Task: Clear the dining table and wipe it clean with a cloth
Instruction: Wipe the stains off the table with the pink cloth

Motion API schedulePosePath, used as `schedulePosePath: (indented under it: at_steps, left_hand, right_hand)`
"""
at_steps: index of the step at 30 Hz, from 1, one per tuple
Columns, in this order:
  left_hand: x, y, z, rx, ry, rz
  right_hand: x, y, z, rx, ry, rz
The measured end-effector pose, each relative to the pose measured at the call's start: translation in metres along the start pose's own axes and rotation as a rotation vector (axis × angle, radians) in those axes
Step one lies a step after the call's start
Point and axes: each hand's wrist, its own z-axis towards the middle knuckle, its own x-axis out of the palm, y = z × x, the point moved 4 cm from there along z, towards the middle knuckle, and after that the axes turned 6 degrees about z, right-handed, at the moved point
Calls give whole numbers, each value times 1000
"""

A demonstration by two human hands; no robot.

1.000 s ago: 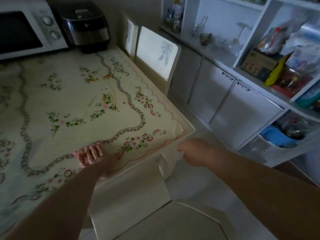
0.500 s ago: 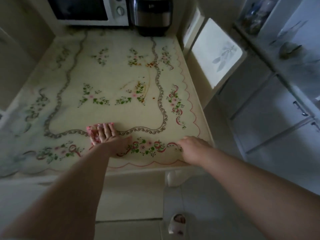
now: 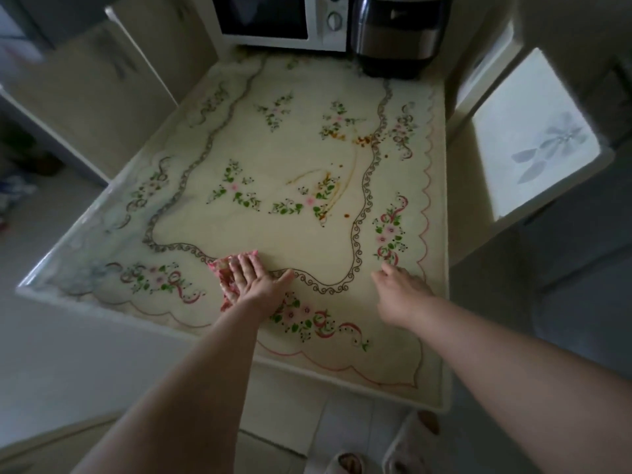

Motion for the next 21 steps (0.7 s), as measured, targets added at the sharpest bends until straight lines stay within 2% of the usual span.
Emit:
schedulePosePath:
  at_steps: [9,21]
  left_hand:
    - [21,-38,-10,-160,-47,-16]
    - [-14,-54,43,-180,-39,-58]
  right_hand:
    - [-28,-58,63,-80,-8,-22]
    - [-45,-60,110,-17,183,-115]
